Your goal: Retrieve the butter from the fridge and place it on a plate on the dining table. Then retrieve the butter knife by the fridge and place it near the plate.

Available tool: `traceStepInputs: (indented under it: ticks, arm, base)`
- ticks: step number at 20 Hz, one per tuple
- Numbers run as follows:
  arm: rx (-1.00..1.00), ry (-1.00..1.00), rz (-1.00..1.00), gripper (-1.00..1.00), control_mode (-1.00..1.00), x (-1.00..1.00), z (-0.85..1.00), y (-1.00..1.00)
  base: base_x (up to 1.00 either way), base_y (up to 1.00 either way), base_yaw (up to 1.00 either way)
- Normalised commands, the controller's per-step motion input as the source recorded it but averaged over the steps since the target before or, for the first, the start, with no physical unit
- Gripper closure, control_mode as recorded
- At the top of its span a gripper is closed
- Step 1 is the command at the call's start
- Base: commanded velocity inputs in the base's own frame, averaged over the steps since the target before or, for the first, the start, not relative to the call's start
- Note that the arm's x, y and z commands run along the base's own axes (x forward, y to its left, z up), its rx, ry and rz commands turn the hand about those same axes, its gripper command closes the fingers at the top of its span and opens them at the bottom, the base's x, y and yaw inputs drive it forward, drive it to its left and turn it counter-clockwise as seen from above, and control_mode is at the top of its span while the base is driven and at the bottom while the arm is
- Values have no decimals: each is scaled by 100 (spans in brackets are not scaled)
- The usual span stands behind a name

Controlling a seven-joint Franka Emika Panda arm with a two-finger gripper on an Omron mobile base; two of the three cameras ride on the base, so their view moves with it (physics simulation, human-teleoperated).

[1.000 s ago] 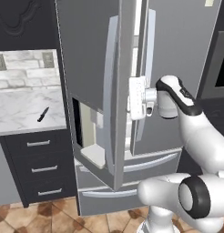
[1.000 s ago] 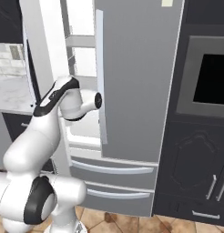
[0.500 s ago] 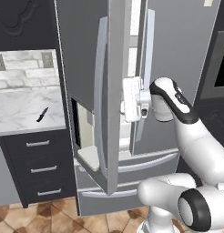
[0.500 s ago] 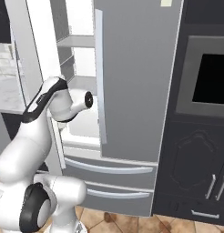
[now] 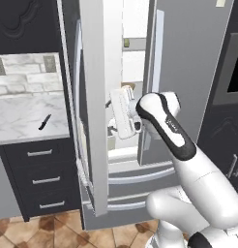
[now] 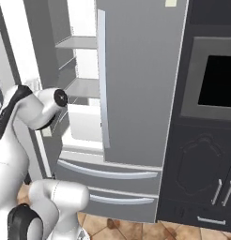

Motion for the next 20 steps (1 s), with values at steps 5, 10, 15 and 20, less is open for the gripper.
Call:
traceStepInputs:
  ticks: [5, 10, 15, 20]
  arm:
    - [-17, 12, 0, -100, -100, -32, 6, 84]
    - [-15, 4, -5, -100, -100, -21, 25, 20]
    - [-10, 1, -6, -100, -100, -17, 24, -37]
    - [-25, 0, 1, -100, -100, -37, 0, -93]
  base:
    - [0, 0, 0]
    - [0, 0, 0]
    - [0, 0, 0]
    - [0, 0, 0]
